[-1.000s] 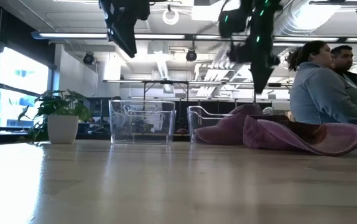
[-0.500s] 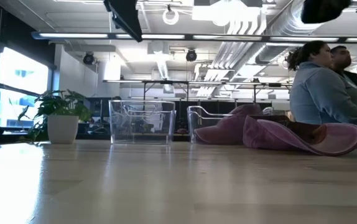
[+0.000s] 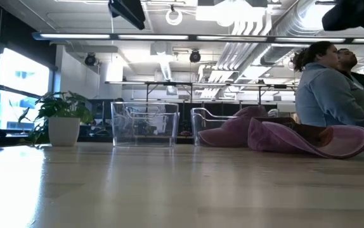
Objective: Pick & Place hat
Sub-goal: Put the right black cap into the left transparent bin
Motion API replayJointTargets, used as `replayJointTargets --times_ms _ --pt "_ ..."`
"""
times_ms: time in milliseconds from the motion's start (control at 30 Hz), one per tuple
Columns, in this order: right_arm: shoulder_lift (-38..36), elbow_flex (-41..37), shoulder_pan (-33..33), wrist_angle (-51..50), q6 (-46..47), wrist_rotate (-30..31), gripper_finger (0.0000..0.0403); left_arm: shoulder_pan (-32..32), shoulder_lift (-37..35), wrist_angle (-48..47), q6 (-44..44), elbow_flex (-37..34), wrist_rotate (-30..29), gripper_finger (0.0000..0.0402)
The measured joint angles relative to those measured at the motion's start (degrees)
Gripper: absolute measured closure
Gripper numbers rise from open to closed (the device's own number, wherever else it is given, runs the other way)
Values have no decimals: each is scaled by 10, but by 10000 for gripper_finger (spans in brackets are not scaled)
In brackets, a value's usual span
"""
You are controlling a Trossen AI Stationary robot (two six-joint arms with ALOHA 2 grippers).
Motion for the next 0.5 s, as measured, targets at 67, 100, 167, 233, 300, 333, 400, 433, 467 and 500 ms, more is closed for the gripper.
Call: replayJointTargets --times_ms 67,100,167,233,300,333,400,433,467,500 --pt "21 -7 8 -1 -4 18 133 -9 0 10 -22 0 -1 268" --pt "27 -20 10 5 -2 19 140 -13 0 14 -32 0 -2 268" --pt "33 -62 11 30 11 15 156 -23 0 15 -49 0 -4 268" --pt "34 -102 10 42 36 15 173 -31 0 18 -66 0 -6 268" --pt "31 -129 9 47 52 30 197 -41 0 21 -85 0 -13 268" --pt "27 -137 8 55 55 39 213 -45 0 22 -94 0 -16 268" --pt "16 -148 7 76 54 46 251 -53 0 26 -109 0 -17 268" --pt "9 -150 7 85 54 49 275 -57 0 28 -114 0 -17 268" --pt "4 -149 5 89 55 54 302 -62 0 30 -119 0 -17 268" --pt "-1 -146 3 90 55 58 330 -66 0 34 -124 0 -19 268"
